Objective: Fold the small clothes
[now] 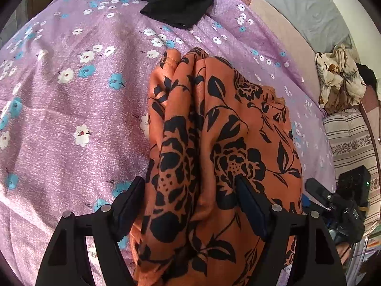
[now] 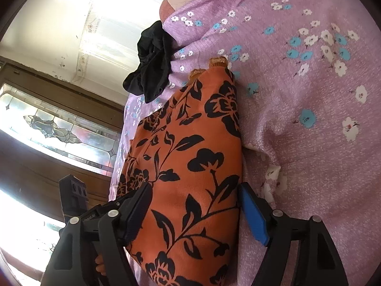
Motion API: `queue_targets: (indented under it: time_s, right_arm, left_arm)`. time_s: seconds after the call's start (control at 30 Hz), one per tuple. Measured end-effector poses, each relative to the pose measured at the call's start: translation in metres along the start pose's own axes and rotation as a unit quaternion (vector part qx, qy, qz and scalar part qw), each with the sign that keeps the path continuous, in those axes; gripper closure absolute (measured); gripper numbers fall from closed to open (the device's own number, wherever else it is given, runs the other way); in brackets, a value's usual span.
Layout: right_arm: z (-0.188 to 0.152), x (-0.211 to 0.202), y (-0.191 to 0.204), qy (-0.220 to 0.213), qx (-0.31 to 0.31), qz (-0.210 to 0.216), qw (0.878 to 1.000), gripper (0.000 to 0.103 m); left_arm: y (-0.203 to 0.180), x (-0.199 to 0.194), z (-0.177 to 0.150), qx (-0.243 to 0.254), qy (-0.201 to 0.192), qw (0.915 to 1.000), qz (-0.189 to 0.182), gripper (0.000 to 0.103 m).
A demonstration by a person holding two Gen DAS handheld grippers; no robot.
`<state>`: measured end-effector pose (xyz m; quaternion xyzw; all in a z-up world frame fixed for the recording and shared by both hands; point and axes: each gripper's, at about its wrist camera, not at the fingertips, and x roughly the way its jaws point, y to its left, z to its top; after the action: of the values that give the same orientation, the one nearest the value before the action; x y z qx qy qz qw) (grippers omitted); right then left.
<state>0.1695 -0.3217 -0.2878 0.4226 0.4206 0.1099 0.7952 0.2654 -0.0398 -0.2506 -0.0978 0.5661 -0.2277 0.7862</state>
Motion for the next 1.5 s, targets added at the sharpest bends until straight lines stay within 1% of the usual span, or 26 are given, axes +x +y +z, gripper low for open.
queue_targets:
  time_s: [0.1,0.17,0.27,0.33,0.37,0.43,0.47,0.5,0.53,0.57,0.6,0.7,0.8,0.87,1.0,1.1,1.17,1.27,1.4,1.5]
  right_arm:
    - [0.000,0.014,-0.007,0.012,0.013,0.011,1.000,0.025]
    - [-0.001,0.016,-0.003,0.001,-0.001,0.010,1.000,0.024]
    - [-0.004,0.019,0.006,-0.004,-0.030,0.000,1.000,0.024]
    - [-0.006,0.021,0.012,-0.011,-0.054,-0.009,0.998,0.028]
    - [-0.008,0.022,0.015,-0.013,-0.065,-0.018,0.998,0.032]
    - [-0.009,0.025,0.021,-0.015,-0.090,-0.041,0.995,0.037]
    - [-0.010,0.025,0.025,-0.018,-0.099,-0.049,0.994,0.041]
    - [-0.011,0.024,0.027,-0.022,-0.104,-0.050,0.993,0.044]
    - [-0.012,0.021,0.032,-0.031,-0.115,-0.048,0.992,0.049]
    - [-0.012,0.019,0.036,-0.036,-0.125,-0.046,0.990,0.054]
    - [-0.013,0.016,0.040,-0.042,-0.135,-0.046,0.989,0.055]
    - [-0.015,0.010,0.051,-0.054,-0.159,-0.057,0.984,0.057]
    - [-0.013,-0.001,0.055,-0.069,-0.160,-0.055,0.983,0.058]
    - [-0.008,-0.019,0.054,-0.086,-0.153,-0.048,0.983,0.058]
    - [0.000,-0.056,0.054,-0.115,-0.147,-0.031,0.982,0.058]
    - [-0.003,-0.077,0.054,-0.124,-0.152,-0.032,0.980,0.058]
    - [-0.007,-0.089,0.049,-0.122,-0.156,-0.039,0.979,0.058]
    - [-0.012,-0.102,0.032,-0.117,-0.148,-0.047,0.981,0.058]
    - [-0.016,-0.108,0.008,-0.102,-0.125,-0.056,0.985,0.058]
    - [-0.017,-0.104,-0.008,-0.080,-0.125,-0.070,0.987,0.058]
  left_arm:
    - [0.001,0.001,0.000,-0.003,0.001,1.0000,-0.005,0.020]
    - [-0.002,0.004,0.000,0.003,0.003,0.9999,-0.009,0.017]
    - [-0.010,0.008,0.001,0.021,0.010,0.9997,-0.008,0.016]
    - [-0.013,0.009,0.001,0.023,0.007,0.9997,-0.010,0.016]
    - [-0.014,0.009,0.001,0.024,0.005,0.9996,-0.011,0.017]
    - [-0.013,0.007,-0.001,0.028,0.000,0.9996,-0.009,0.024]
    - [-0.015,0.007,0.000,0.030,-0.004,0.9995,-0.007,0.031]
    - [-0.016,0.005,0.000,0.032,-0.010,0.9994,-0.008,0.038]
    - [-0.015,0.003,0.000,0.032,-0.013,0.9994,-0.008,0.042]
    - [-0.014,0.001,0.000,0.032,-0.018,0.9993,-0.006,0.050]
    - [-0.015,-0.001,0.000,0.032,-0.022,0.9992,-0.006,0.054]
    - [-0.018,-0.011,-0.003,0.044,-0.031,0.9986,0.001,0.061]
    - [-0.035,-0.020,-0.003,0.060,-0.047,0.9971,-0.008,0.063]
    - [-0.048,-0.026,-0.004,0.070,-0.057,0.9958,-0.016,0.063]
    - [-0.078,-0.044,-0.012,0.100,-0.088,0.9905,-0.034,0.063]
    - [-0.097,-0.050,-0.021,0.111,-0.093,0.9886,-0.039,0.063]
    - [-0.109,-0.049,-0.029,0.121,-0.089,0.9879,-0.039,0.063]
    - [-0.121,-0.041,-0.040,0.134,-0.078,0.9874,-0.031,0.063]
    - [-0.142,-0.017,-0.056,0.159,-0.057,0.9857,0.005,0.063]
    - [-0.146,-0.004,-0.065,0.168,-0.041,0.9845,0.028,0.063]
